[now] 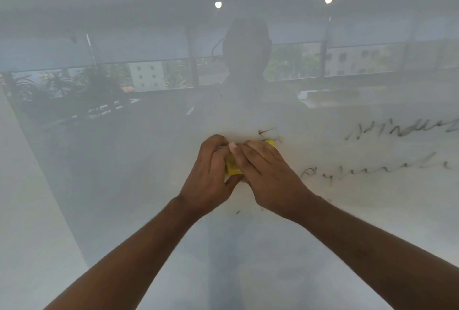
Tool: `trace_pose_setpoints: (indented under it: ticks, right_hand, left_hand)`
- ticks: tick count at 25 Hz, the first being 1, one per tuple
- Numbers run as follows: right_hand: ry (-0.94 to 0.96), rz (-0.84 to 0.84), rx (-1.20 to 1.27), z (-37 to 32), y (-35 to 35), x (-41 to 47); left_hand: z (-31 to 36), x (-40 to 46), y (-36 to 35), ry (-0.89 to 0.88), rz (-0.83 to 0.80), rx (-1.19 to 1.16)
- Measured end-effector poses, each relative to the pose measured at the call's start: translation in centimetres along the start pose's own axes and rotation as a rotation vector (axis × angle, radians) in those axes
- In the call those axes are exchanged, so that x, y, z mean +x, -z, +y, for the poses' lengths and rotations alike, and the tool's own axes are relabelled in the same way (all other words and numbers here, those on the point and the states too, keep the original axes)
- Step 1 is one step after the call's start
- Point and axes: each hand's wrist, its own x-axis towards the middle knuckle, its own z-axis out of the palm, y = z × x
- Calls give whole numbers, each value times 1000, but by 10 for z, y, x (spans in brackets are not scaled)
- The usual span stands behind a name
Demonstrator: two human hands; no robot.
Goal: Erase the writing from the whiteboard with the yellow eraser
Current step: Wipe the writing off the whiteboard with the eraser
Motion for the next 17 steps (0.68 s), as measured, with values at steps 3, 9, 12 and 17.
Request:
trace_pose_setpoints:
  ticks: [3, 9, 12, 17]
  right_hand:
    - [32, 89, -92, -1, -8, -2]
    - [-311, 311, -93, 76, 29, 26]
    - [-599, 485, -146, 66, 23, 31]
    - [-105, 264, -15, -46, -50, -9]
  left_hand:
    - [-12, -4, 8, -59, -116, -48]
    - [-89, 10, 63, -5, 17, 316]
    - [-129, 29, 85, 58, 125, 453]
    - [-151, 31, 84, 43, 125, 495]
